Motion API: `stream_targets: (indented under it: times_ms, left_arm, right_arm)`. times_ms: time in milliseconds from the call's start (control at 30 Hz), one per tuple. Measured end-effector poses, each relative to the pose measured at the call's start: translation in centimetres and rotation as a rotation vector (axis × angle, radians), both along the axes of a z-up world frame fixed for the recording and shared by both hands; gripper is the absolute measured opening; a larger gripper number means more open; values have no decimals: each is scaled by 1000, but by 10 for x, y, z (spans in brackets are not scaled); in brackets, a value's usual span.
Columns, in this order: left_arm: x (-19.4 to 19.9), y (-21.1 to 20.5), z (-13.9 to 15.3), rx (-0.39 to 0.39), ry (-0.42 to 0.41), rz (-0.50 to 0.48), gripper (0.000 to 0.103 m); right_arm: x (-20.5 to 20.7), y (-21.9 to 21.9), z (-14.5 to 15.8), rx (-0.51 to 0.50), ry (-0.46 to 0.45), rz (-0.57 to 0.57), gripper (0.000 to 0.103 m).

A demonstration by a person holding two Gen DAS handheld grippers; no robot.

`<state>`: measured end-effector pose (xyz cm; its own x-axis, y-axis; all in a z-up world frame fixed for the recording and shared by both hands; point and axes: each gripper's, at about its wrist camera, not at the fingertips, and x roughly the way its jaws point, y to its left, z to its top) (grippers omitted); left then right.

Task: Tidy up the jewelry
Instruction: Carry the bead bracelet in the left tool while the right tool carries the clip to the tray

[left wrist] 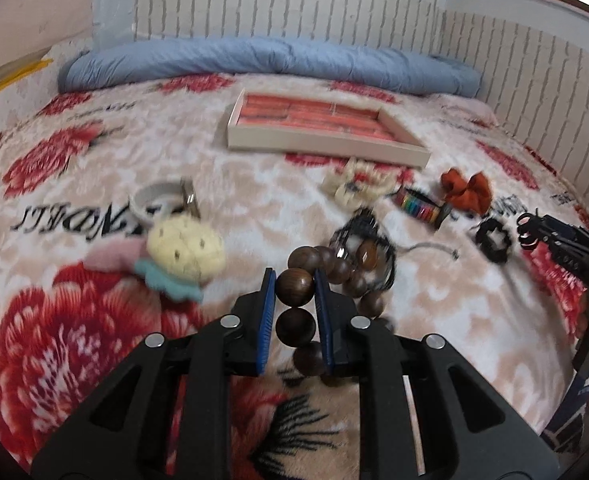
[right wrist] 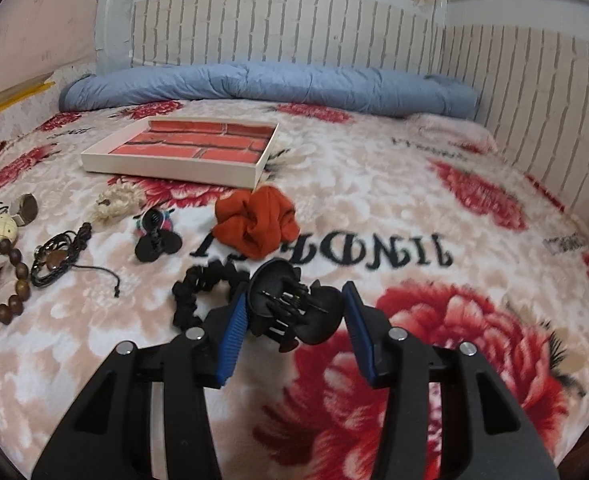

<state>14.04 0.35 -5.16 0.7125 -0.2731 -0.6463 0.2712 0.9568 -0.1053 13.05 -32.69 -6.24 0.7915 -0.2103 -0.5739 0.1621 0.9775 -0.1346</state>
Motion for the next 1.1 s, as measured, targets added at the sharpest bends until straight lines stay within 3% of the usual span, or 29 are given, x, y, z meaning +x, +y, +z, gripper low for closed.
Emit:
stream_targets:
  times_ms: [233, 600, 833, 1100]
  left_arm:
    - [7, -12, 32, -9, -81, -62, 18]
    - [52, -16, 62, 15, -128, -39, 18]
    - [103, -22, 76, 24, -118, -27, 18]
    - [184, -38, 79, 42, -89, -9, 18]
  right_arm:
    - [15, 3, 15, -27, -25, 16, 46]
    - [59, 15, 27, -3, -16, 62, 46]
    - [99, 29, 40, 10, -19, 104, 46]
    - [174, 46, 53, 11, 1, 124, 46]
